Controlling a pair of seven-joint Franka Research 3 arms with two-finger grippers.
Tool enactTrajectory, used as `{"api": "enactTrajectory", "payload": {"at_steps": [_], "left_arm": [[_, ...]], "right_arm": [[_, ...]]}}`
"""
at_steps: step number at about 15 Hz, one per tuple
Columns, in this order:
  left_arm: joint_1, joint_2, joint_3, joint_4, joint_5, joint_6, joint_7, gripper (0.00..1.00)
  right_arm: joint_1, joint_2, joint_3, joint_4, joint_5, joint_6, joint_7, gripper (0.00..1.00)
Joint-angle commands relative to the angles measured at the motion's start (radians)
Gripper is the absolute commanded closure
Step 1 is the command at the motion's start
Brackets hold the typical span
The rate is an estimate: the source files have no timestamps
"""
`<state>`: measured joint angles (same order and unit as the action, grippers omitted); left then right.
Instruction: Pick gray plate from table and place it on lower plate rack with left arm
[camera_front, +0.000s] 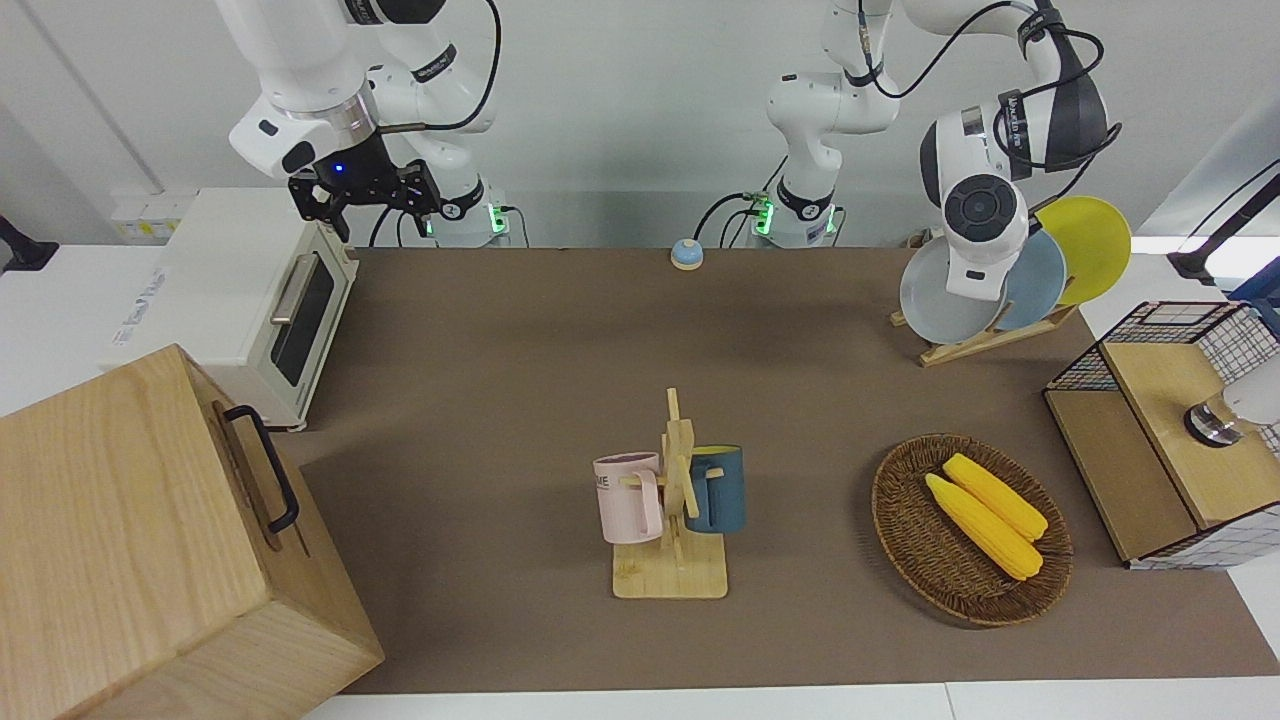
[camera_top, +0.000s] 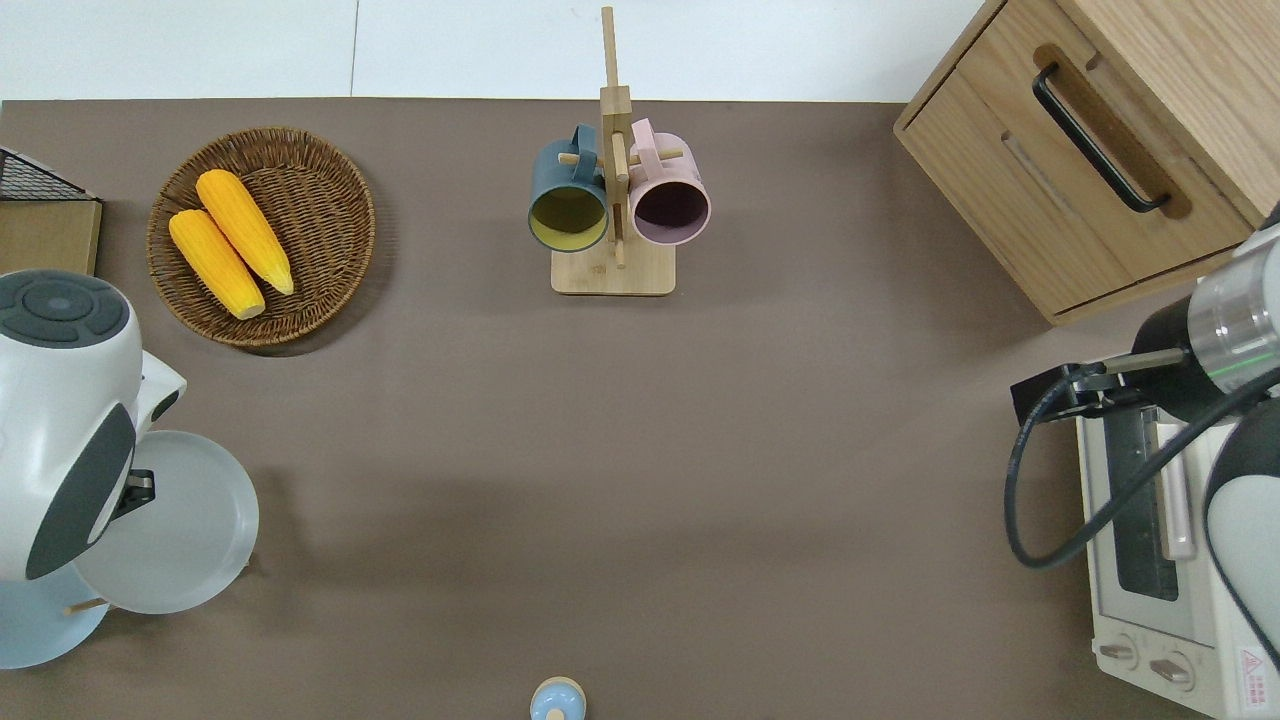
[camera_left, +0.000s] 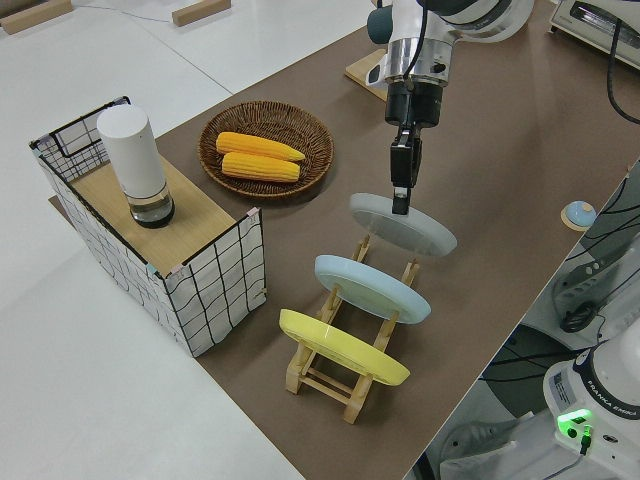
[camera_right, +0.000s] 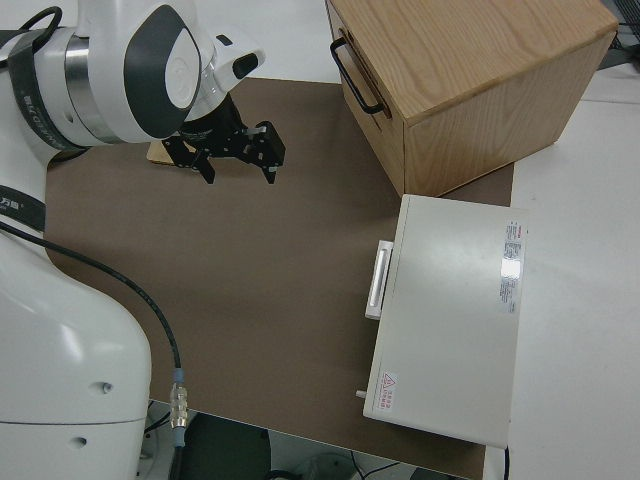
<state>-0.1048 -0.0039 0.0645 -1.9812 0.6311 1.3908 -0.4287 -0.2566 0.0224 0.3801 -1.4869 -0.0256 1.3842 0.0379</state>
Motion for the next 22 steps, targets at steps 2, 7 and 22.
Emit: {"api": "enactTrajectory", "payload": {"at_steps": [2, 7, 22], "left_arm": [[-0.023, 0.001, 0.006, 0.002, 0.035, -0.065, -0.057, 1.00], [-0.035, 0.031, 0.006, -0.001, 0.116, -0.065, -0.099, 1.00], [-0.064, 0.096, -0.005, -0.002, 0.101, -0.047, -0.219, 0.77]], "right_arm": [[-0.026, -0.002, 0.023, 0.010, -0.007, -0.014, 0.013, 0.017], [-0.026, -0.002, 0.023, 0.010, -0.007, -0.014, 0.013, 0.017], [-0.026, -0.002, 0.023, 0.010, -0.007, -0.014, 0.013, 0.017]]}}
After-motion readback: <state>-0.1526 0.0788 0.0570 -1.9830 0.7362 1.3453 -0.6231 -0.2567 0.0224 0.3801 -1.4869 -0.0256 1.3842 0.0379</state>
